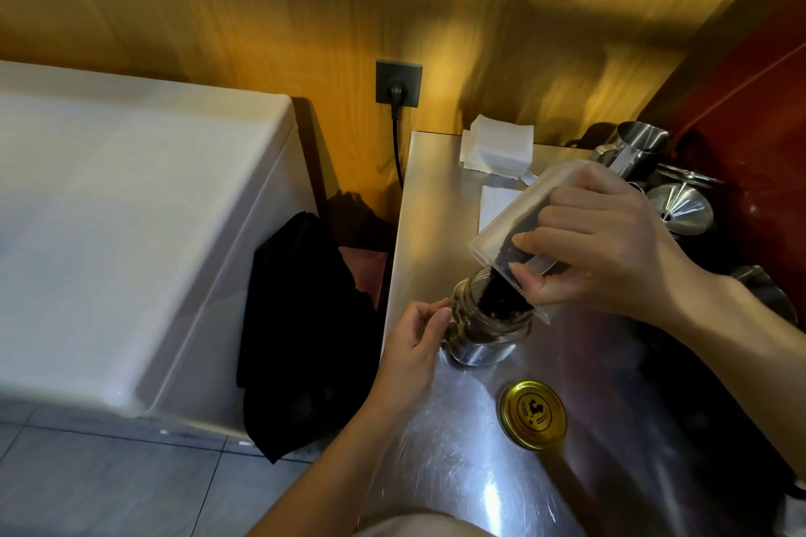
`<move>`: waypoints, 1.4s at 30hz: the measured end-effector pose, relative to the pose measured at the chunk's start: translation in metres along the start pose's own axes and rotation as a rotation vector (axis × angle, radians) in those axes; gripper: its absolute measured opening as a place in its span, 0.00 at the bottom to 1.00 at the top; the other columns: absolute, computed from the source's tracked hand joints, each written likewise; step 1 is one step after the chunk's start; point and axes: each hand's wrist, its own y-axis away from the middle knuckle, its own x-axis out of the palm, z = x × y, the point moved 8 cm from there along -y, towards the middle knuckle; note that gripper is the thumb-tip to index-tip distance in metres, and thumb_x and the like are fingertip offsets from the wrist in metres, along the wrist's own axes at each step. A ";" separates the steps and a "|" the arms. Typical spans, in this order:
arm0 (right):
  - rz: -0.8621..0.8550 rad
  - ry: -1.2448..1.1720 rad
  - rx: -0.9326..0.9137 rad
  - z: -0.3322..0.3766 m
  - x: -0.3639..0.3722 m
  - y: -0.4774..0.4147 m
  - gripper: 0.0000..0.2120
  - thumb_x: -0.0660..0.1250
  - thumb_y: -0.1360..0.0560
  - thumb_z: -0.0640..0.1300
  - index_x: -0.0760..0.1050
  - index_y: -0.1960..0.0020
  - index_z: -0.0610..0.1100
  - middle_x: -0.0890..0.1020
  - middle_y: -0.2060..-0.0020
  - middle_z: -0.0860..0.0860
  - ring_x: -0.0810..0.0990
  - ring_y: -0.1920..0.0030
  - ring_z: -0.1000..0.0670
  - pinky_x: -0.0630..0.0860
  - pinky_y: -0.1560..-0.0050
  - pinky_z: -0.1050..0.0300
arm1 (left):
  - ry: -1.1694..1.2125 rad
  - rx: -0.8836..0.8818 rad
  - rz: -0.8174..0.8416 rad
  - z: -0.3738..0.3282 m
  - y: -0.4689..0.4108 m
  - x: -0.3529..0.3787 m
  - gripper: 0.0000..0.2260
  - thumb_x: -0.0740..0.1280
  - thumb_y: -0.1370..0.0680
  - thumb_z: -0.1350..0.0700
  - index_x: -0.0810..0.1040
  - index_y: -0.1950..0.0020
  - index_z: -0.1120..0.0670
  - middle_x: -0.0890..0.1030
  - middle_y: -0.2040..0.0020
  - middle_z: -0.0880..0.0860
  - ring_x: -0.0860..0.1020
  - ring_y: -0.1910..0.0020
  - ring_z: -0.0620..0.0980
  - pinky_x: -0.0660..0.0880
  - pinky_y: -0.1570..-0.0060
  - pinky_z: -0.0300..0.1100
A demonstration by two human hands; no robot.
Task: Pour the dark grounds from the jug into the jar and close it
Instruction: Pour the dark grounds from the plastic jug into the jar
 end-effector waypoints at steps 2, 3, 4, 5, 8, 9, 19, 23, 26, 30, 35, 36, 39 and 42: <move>0.000 0.001 -0.002 0.001 0.001 0.000 0.13 0.69 0.31 0.41 0.76 0.73 0.37 0.72 0.80 0.45 0.70 0.78 0.46 0.72 0.70 0.51 | -0.019 0.023 0.001 -0.003 0.001 -0.001 0.14 0.64 0.30 0.31 0.76 0.58 0.39 0.82 0.60 0.38 0.79 0.56 0.37 0.74 0.58 0.29; -0.003 0.003 -0.003 0.002 0.001 0.000 0.13 0.70 0.31 0.41 0.76 0.73 0.37 0.72 0.80 0.45 0.70 0.77 0.46 0.72 0.70 0.50 | -0.019 0.029 0.006 -0.004 0.002 -0.001 0.13 0.63 0.30 0.32 0.76 0.58 0.39 0.82 0.60 0.38 0.80 0.56 0.37 0.74 0.58 0.28; -0.006 0.003 -0.003 0.001 0.001 0.000 0.13 0.70 0.31 0.41 0.76 0.72 0.38 0.72 0.80 0.45 0.70 0.77 0.46 0.72 0.69 0.51 | -0.014 0.029 0.012 -0.004 0.002 -0.001 0.11 0.64 0.29 0.34 0.76 0.58 0.40 0.82 0.60 0.38 0.80 0.56 0.38 0.74 0.58 0.29; -0.007 0.003 -0.003 0.001 0.001 0.000 0.13 0.69 0.31 0.41 0.76 0.72 0.38 0.73 0.79 0.45 0.71 0.77 0.46 0.72 0.69 0.51 | -0.008 0.026 0.016 -0.004 0.002 -0.001 0.10 0.64 0.28 0.36 0.76 0.58 0.41 0.82 0.60 0.39 0.80 0.56 0.39 0.75 0.57 0.30; 0.008 0.003 -0.025 0.002 0.002 -0.001 0.14 0.68 0.29 0.42 0.76 0.72 0.38 0.73 0.79 0.46 0.72 0.76 0.46 0.72 0.68 0.51 | -0.014 0.024 0.014 -0.003 0.001 -0.002 0.10 0.64 0.26 0.40 0.76 0.57 0.46 0.82 0.62 0.38 0.79 0.58 0.37 0.74 0.59 0.30; 0.013 0.006 -0.029 0.003 0.002 0.000 0.14 0.68 0.29 0.43 0.76 0.72 0.38 0.74 0.78 0.46 0.72 0.76 0.46 0.72 0.68 0.51 | -0.017 0.030 0.016 -0.004 0.002 -0.001 0.11 0.64 0.26 0.39 0.75 0.57 0.46 0.82 0.62 0.37 0.79 0.58 0.36 0.74 0.59 0.28; 0.003 0.001 0.019 -0.001 -0.001 0.002 0.13 0.68 0.30 0.41 0.76 0.72 0.37 0.73 0.80 0.45 0.71 0.78 0.46 0.71 0.70 0.51 | 0.068 0.005 0.016 0.003 0.000 0.002 0.15 0.68 0.32 0.32 0.77 0.58 0.42 0.82 0.58 0.46 0.80 0.50 0.50 0.76 0.48 0.49; -0.002 0.018 -0.009 0.003 -0.002 0.004 0.15 0.68 0.29 0.42 0.76 0.72 0.37 0.72 0.80 0.45 0.71 0.78 0.46 0.72 0.70 0.49 | 0.076 -0.004 0.010 0.005 -0.001 0.001 0.14 0.68 0.30 0.33 0.78 0.58 0.42 0.83 0.55 0.47 0.81 0.47 0.50 0.78 0.49 0.43; -0.002 0.021 -0.021 0.005 -0.002 0.005 0.15 0.68 0.29 0.42 0.76 0.72 0.37 0.72 0.80 0.45 0.71 0.78 0.45 0.73 0.70 0.49 | 0.082 -0.009 0.015 0.006 -0.001 0.001 0.14 0.68 0.29 0.33 0.78 0.57 0.42 0.84 0.54 0.47 0.80 0.46 0.49 0.77 0.50 0.42; 0.007 0.008 -0.022 0.003 -0.002 0.002 0.13 0.69 0.31 0.41 0.76 0.72 0.37 0.72 0.79 0.45 0.71 0.77 0.45 0.71 0.69 0.51 | 0.116 -0.018 0.023 0.008 -0.001 0.001 0.13 0.69 0.29 0.36 0.78 0.57 0.44 0.83 0.54 0.47 0.80 0.48 0.49 0.75 0.46 0.51; 0.007 0.002 -0.022 0.005 0.000 0.001 0.12 0.70 0.32 0.40 0.76 0.72 0.37 0.71 0.80 0.45 0.69 0.78 0.46 0.71 0.70 0.51 | 0.085 -0.022 0.026 0.006 0.000 0.000 0.14 0.69 0.29 0.34 0.78 0.57 0.43 0.83 0.57 0.45 0.80 0.51 0.47 0.75 0.49 0.46; 0.008 0.003 -0.017 0.005 0.000 0.001 0.13 0.69 0.32 0.41 0.76 0.73 0.37 0.71 0.80 0.45 0.69 0.78 0.46 0.71 0.70 0.51 | 0.087 -0.022 0.023 0.005 0.001 0.000 0.14 0.69 0.30 0.34 0.78 0.57 0.43 0.83 0.57 0.45 0.80 0.51 0.47 0.76 0.49 0.48; 0.015 0.009 -0.030 0.005 -0.001 0.002 0.13 0.69 0.30 0.41 0.76 0.72 0.37 0.71 0.80 0.45 0.69 0.77 0.46 0.70 0.69 0.52 | 0.074 -0.028 0.023 0.001 0.002 0.001 0.13 0.68 0.31 0.33 0.78 0.58 0.42 0.84 0.57 0.45 0.80 0.51 0.46 0.76 0.50 0.44; 0.015 0.019 -0.050 0.005 -0.004 0.002 0.14 0.68 0.30 0.41 0.76 0.72 0.37 0.72 0.79 0.45 0.69 0.77 0.46 0.69 0.69 0.52 | 0.051 -0.024 0.019 -0.004 0.004 0.001 0.12 0.67 0.31 0.32 0.78 0.59 0.40 0.84 0.58 0.42 0.80 0.54 0.41 0.76 0.56 0.36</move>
